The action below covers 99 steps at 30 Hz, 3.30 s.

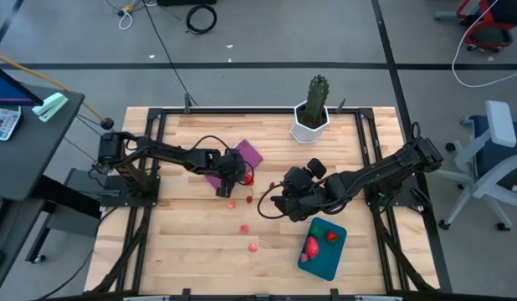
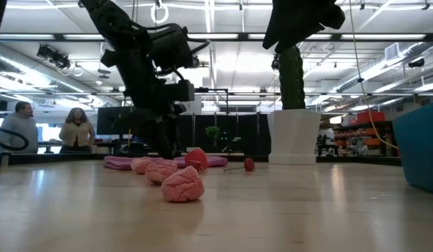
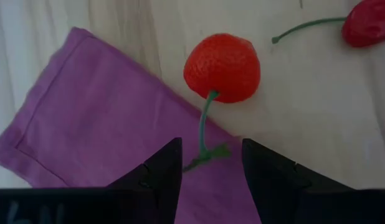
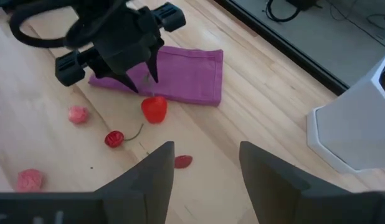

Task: Pick and placing Produce into tupperware
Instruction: Put the strawberry into the blue bin

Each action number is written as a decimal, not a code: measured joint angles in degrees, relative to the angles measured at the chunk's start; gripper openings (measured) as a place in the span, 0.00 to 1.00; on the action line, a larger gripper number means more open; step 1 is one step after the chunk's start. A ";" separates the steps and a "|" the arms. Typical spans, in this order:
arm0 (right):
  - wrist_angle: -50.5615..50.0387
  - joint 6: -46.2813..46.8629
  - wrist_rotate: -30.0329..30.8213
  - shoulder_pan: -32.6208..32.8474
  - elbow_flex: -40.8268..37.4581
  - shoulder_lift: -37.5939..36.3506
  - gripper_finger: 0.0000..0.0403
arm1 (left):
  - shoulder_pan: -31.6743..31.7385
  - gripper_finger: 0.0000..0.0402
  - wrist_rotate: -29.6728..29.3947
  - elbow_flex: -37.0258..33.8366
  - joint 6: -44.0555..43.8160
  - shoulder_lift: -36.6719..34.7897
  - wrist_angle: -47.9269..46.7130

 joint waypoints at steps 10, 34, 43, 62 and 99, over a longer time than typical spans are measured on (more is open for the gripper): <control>0.11 -0.04 0.24 -0.01 -0.01 0.00 0.47 | 0.02 0.41 0.00 0.00 -0.68 0.28 0.50; -7.61 -2.12 3.74 0.01 -0.03 -2.16 0.45 | -10.26 0.01 -9.09 7.47 -5.69 -4.62 4.73; -22.94 7.97 7.67 -0.04 -0.03 -11.34 0.44 | -20.42 0.01 -5.20 18.32 -6.14 -4.73 6.47; -23.19 11.61 7.13 0.04 -0.03 -15.80 0.44 | -25.55 0.00 -1.09 37.54 -6.82 20.13 25.28; -22.97 11.56 7.63 0.01 -0.03 -14.12 0.44 | -29.88 0.04 2.05 63.76 -5.92 39.69 1.22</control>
